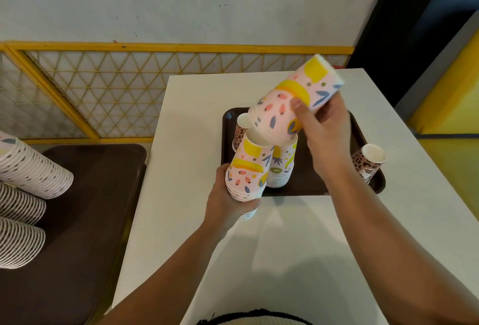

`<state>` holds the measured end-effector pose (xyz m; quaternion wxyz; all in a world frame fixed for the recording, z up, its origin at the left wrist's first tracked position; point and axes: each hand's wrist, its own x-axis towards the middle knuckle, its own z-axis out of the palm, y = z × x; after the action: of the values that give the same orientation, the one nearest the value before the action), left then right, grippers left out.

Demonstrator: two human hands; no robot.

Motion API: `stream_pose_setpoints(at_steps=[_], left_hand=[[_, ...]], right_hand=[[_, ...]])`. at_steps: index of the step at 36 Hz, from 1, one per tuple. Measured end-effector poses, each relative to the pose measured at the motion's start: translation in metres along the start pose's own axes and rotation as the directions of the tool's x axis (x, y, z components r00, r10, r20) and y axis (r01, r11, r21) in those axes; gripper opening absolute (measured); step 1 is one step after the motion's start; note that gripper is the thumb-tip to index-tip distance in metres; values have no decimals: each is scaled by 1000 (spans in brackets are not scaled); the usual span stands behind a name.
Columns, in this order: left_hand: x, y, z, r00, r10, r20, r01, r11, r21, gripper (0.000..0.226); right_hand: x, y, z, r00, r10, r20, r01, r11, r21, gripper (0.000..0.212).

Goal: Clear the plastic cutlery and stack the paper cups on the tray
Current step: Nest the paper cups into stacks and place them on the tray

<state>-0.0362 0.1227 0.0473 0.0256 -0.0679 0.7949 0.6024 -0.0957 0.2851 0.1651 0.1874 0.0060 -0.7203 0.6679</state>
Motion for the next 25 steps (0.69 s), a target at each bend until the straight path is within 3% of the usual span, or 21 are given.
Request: stream_pose_setpoints(at_steps=[5,12,18,22,25], left_hand=[[0,-1,-1,1000,1,-9,-1,1000,10,73],[-1,2,1,1000,-11,-16,11,1000,8,71],[-3,7,1,1000,-16,-4,16,1000,13,73],[-4,10,1,1000,-17,-8,17,1000,4,75],[-5,12,2,1000,-16,-18,16,1000,-4,78]], right_hand=[[13,0,-11,984,-132,-123,112,981,-160,52],[8,40,-13,994,-111,21,110,899,-424,60],[-5,54,-9,994,2,105,43,904,-425,75],[-21,44,-8,986,-145,83,166,909,-383,80],[-37,34,-3,969,-156,194,208,935,-286,73]])
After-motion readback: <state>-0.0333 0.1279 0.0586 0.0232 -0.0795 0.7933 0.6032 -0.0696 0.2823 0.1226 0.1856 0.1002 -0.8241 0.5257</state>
